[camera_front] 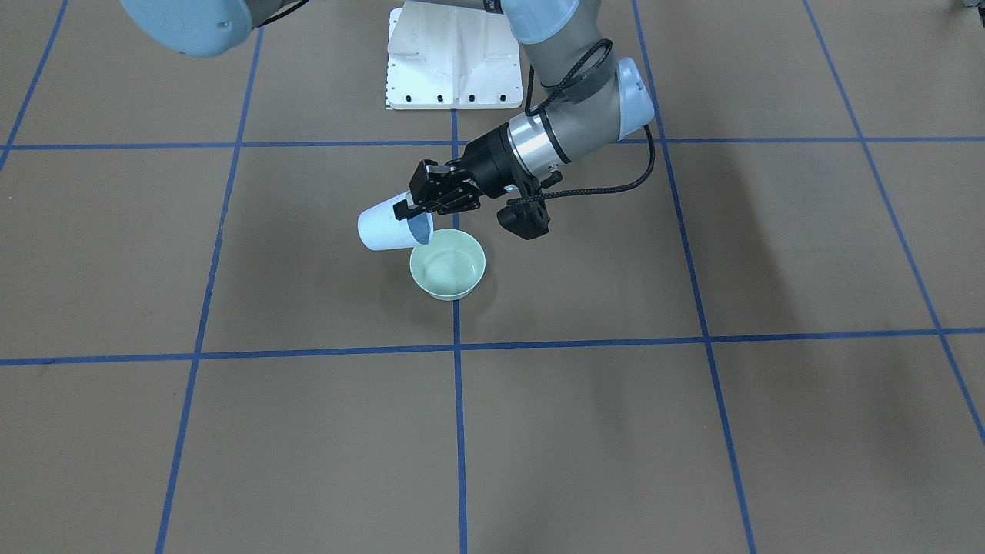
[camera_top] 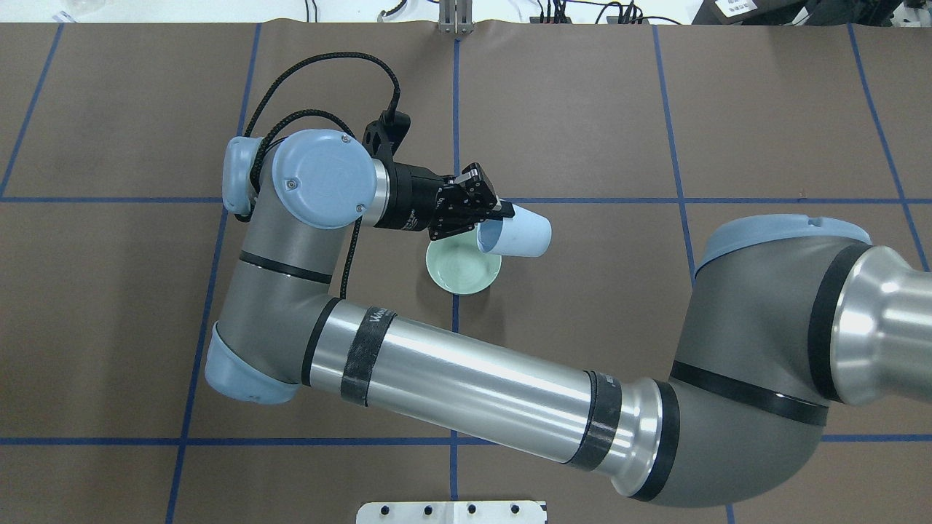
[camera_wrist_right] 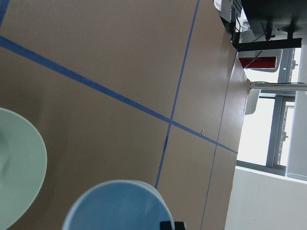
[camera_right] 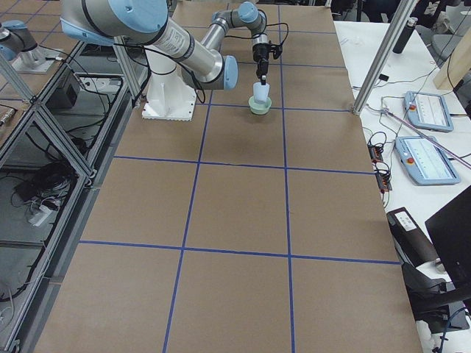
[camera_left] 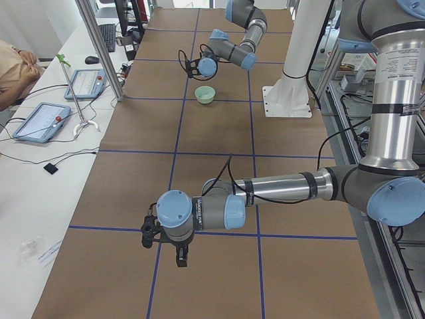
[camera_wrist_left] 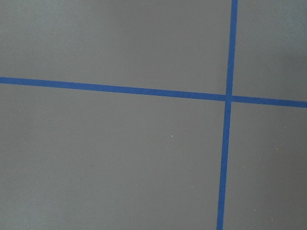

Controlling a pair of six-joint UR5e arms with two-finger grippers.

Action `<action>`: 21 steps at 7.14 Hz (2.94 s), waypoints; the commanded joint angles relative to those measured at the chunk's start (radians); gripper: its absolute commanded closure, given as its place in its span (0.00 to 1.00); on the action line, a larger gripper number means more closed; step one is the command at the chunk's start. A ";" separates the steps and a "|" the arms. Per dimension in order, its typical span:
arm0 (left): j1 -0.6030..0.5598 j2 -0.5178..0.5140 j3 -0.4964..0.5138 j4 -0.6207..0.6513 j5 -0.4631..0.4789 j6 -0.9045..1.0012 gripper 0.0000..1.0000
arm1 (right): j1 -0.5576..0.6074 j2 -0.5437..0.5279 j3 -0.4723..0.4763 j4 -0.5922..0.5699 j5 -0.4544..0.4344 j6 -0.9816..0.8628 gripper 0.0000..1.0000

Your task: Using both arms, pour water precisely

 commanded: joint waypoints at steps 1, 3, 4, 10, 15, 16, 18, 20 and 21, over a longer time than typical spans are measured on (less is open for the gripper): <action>0.000 0.000 0.002 0.000 0.000 0.001 0.00 | 0.001 0.042 -0.091 0.000 0.008 0.005 1.00; 0.000 0.000 0.014 0.000 0.000 0.001 0.00 | -0.001 0.077 -0.147 0.002 0.028 0.009 1.00; 0.000 0.000 0.017 0.000 0.000 0.001 0.00 | -0.001 0.090 -0.171 0.002 0.029 0.011 1.00; 0.001 0.000 0.028 0.000 -0.002 0.001 0.00 | -0.002 0.118 -0.233 0.005 0.052 0.031 1.00; 0.000 0.002 0.026 -0.006 -0.075 0.003 0.00 | 0.009 0.110 -0.151 0.068 0.115 0.066 1.00; 0.000 0.003 0.026 -0.006 -0.081 0.006 0.00 | 0.018 0.089 -0.089 0.069 0.117 0.066 1.00; 0.000 0.002 0.026 -0.009 -0.081 0.007 0.00 | 0.039 -0.028 0.097 0.068 0.117 0.052 1.00; 0.000 0.002 0.026 -0.012 -0.081 0.010 0.00 | 0.065 -0.187 0.339 0.069 0.115 0.017 1.00; 0.000 0.002 0.023 -0.012 -0.081 0.010 0.00 | 0.077 -0.288 0.509 0.075 0.114 -0.024 1.00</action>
